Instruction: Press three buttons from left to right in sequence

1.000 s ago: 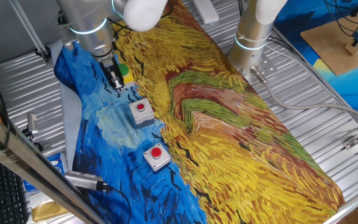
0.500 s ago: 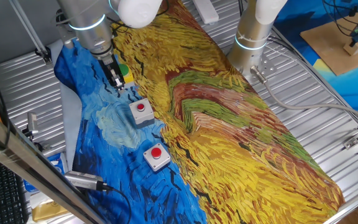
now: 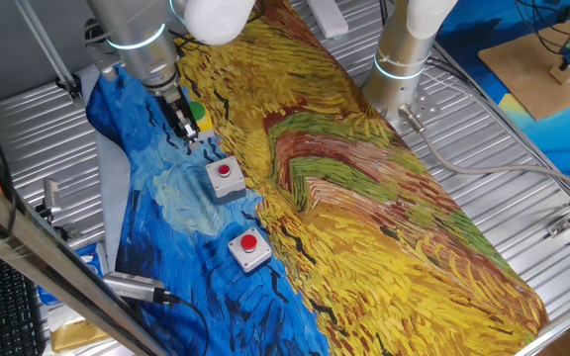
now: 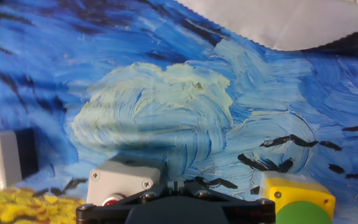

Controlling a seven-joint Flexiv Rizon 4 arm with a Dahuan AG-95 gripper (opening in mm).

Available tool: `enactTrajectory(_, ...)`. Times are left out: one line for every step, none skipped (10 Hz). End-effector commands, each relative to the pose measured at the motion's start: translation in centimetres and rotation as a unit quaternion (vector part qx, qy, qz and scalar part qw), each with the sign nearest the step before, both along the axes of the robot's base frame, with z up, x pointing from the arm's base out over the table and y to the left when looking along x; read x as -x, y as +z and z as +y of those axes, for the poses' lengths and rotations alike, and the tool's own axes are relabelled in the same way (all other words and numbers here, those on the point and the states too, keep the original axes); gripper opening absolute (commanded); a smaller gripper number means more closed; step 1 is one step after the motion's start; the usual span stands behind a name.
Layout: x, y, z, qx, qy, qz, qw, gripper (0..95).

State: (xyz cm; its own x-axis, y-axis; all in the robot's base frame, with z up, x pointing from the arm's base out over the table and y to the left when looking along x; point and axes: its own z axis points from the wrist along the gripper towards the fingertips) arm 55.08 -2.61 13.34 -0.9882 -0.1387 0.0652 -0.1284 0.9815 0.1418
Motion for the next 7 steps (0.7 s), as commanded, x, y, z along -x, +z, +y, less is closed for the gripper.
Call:
enactTrajectory(0.16,0.07,0.00,0.006,0.018,-0.004,0.9998,0.0)
enactTrajectory(0.16,0.07,0.00,0.007,0.024,-0.003,0.9997,0.0)
enactTrajectory(0.16,0.07,0.00,0.013,0.024,-0.002,0.9996,0.0)
enactTrajectory(0.16,0.07,0.00,0.010,0.021,-0.006,0.9997,0.0)
enactTrajectory(0.16,0.07,0.00,0.008,0.017,-0.007,0.9998,0.0)
enactTrajectory(0.16,0.07,0.00,0.010,0.019,-0.008,0.9997,0.0)
enactTrajectory(0.16,0.07,0.00,0.010,0.020,-0.008,0.9997,0.0)
